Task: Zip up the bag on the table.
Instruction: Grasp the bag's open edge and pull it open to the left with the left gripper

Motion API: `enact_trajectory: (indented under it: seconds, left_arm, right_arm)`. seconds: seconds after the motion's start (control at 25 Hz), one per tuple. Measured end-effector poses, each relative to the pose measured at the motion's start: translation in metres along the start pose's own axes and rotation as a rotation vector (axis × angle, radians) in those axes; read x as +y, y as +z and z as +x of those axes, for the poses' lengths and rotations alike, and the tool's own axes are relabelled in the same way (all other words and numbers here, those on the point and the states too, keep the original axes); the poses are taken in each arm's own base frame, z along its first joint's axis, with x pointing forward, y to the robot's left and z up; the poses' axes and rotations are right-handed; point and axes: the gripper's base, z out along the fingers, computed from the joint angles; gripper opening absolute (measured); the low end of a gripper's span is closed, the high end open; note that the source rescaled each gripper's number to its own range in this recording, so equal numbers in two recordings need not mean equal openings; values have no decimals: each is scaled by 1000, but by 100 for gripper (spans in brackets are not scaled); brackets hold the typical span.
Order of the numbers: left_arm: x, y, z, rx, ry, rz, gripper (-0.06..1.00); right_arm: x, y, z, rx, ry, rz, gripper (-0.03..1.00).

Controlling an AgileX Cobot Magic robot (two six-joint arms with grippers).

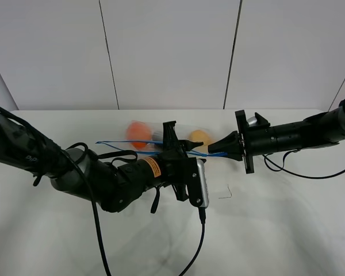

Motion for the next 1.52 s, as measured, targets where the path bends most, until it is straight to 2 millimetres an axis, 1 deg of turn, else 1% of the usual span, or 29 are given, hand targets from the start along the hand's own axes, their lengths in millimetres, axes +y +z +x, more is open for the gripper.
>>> enact_trajectory:
  seconds: [0.08, 0.16, 0.36, 0.44, 0.6, 0.76, 1.04, 1.2, 1.4, 1.52]
  left_arm:
    - [-1, 0, -1, -9, 8, 6, 48]
    - [-1, 0, -2, -17, 15, 11, 45]
    - [-1, 0, -2, -22, 19, 14, 22]
    - [-1, 0, -2, -23, 20, 15, 18]
    - [-2, 0, -2, -20, 21, 22, 13]
    - [-3, 0, -1, -13, 23, 36, 0]
    - [-3, 0, -1, -10, 24, 43, 0]
    - [-4, 0, 0, -7, 60, 46, 0]
    - [0, -1, 7, 24, 83, 30, 0]
    - [-1, -6, 16, 51, 90, 27, 0]
  right_arm:
    - [0, 0, 0, 0, 0, 0, 0]
    - [0, 0, 0, 0, 0, 0, 0]
    - [0, 0, 0, 0, 0, 0, 0]
    - [0, 0, 0, 0, 0, 0, 0]
    - [0, 0, 0, 0, 0, 0, 0]
    - [0, 0, 0, 0, 0, 0, 0]
    - [0, 0, 0, -1, 0, 1, 0]
    - [0, 0, 0, 0, 0, 1, 0]
    - [1, 1, -1, -9, -2, -1, 0]
    - [1, 1, -2, -16, -1, -2, 0]
